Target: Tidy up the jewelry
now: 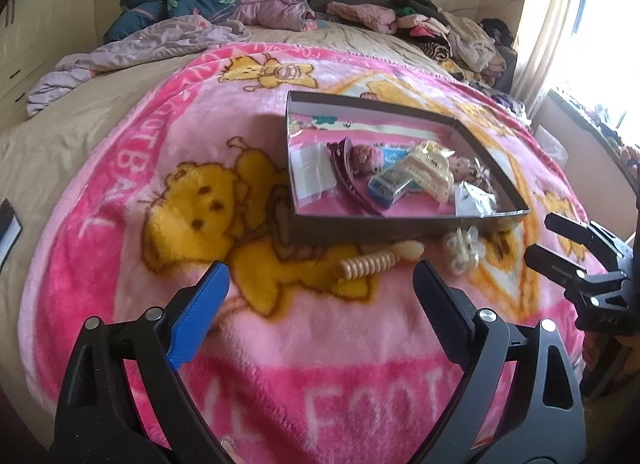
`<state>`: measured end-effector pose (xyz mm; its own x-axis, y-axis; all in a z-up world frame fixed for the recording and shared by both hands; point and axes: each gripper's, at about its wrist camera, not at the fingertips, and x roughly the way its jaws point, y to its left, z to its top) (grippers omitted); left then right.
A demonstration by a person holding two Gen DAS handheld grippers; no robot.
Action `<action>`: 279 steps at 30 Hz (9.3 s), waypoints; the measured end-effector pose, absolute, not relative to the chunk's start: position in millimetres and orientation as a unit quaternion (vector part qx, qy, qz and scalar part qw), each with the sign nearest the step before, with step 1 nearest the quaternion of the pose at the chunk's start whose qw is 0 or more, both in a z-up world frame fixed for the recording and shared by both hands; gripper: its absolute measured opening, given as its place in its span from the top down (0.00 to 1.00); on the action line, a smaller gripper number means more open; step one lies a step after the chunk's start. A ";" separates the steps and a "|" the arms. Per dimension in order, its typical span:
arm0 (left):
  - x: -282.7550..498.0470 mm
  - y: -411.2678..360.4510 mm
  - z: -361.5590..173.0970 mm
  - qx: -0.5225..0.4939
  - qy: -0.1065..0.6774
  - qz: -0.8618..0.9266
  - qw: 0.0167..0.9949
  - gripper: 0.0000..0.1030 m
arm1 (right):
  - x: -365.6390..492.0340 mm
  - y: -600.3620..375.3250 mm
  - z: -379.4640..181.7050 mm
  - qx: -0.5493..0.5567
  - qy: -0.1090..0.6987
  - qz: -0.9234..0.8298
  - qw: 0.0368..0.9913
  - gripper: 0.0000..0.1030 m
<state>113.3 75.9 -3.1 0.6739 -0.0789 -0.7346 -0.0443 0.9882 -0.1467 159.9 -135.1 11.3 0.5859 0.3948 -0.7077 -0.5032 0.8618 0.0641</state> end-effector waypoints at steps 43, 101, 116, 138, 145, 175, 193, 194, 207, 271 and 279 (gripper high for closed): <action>168.6 14.9 -63.9 0.086 0.445 -0.102 0.885 0.60 | 194.8 -130.2 -45.8 -0.047 0.440 0.276 0.853 0.61; 232.6 -16.0 -23.4 -0.044 0.431 -0.089 0.897 0.68 | 280.5 -190.5 3.8 -0.028 0.379 0.242 0.893 0.61; 225.0 -9.3 -24.5 -0.044 0.430 -0.081 0.898 0.56 | 271.7 -175.4 -7.6 -0.035 0.395 0.247 0.884 0.41; 154.0 4.8 21.6 -0.046 0.391 -0.062 0.917 0.11 | 179.8 -193.1 42.4 -0.024 0.339 0.218 0.915 0.09; 129.5 8.3 28.7 -0.050 0.387 -0.062 0.918 0.11 | 156.9 -189.3 45.2 -0.028 0.337 0.220 0.915 0.07; 54.4 34.0 14.7 -0.067 0.383 -0.019 0.921 0.11 | 93.1 -192.2 17.0 0.011 0.350 0.214 0.912 0.06; 47.7 28.5 12.3 -0.066 0.383 -0.019 0.921 0.11 | 89.2 -191.0 19.1 0.007 0.350 0.213 0.912 0.06; 47.1 27.9 12.5 -0.066 0.384 -0.019 0.921 0.11 | 89.5 -190.8 19.1 0.007 0.350 0.214 0.912 0.06; 45.5 26.5 13.3 -0.066 0.383 -0.016 0.921 0.11 | 87.8 -192.6 18.5 0.007 0.351 0.216 0.911 0.06; 49.8 44.0 13.0 -0.066 0.386 -0.003 0.920 0.11 | 87.2 -189.4 20.5 0.001 0.351 0.220 0.910 0.06; 53.8 39.3 8.7 -0.076 0.394 -0.002 0.916 0.11 | 88.0 -192.2 19.3 0.002 0.351 0.218 0.911 0.06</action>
